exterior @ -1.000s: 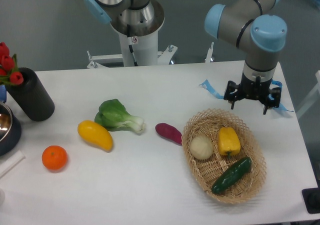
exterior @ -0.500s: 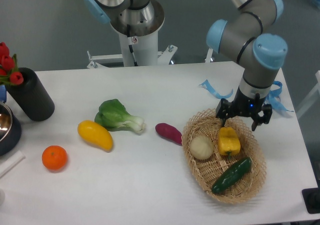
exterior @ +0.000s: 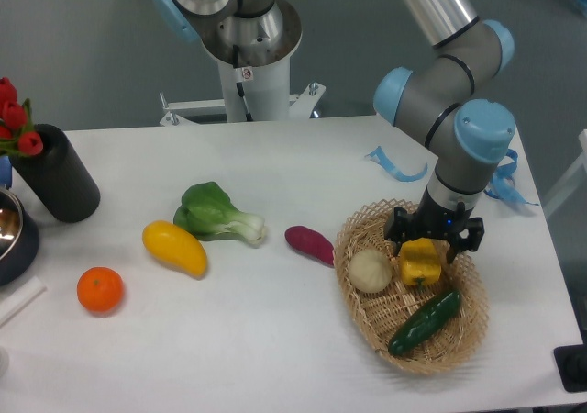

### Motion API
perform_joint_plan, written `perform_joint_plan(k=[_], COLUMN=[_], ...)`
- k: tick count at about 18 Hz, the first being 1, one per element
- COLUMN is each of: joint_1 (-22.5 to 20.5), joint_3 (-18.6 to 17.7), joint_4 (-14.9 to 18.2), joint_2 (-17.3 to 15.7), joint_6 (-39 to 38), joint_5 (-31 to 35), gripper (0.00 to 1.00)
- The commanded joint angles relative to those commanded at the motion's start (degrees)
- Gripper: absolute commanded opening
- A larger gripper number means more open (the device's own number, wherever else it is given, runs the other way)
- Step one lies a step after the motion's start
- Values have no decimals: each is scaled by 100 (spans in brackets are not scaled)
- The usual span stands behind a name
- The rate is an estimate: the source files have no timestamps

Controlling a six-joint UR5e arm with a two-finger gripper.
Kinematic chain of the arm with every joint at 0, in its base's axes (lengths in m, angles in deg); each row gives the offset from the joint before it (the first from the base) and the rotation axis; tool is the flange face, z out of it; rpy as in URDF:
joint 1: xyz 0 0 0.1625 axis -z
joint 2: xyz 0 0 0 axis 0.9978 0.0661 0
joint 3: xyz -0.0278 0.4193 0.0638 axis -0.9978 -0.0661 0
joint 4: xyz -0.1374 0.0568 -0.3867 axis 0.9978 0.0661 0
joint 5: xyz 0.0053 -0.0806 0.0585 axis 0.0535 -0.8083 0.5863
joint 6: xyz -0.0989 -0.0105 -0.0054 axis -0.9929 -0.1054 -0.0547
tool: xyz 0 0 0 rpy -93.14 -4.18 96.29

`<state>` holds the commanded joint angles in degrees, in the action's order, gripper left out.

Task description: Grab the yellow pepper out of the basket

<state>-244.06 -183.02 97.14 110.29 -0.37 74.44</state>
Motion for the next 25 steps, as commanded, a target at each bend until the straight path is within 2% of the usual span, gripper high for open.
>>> perform_joint_plan(k=[8,12,17,23,25], joint_1=[0,0,-9,-9,0], joint_3=[-70,-53,-26,52,123], joint_4=[-88,-97,-97,-97,-88], joint_2=[44,26,0,-53,-175], joint_6=[0,0,9,18,70], joint_5=[9,9,9,18,148], gripper=[99,64,36,30,30])
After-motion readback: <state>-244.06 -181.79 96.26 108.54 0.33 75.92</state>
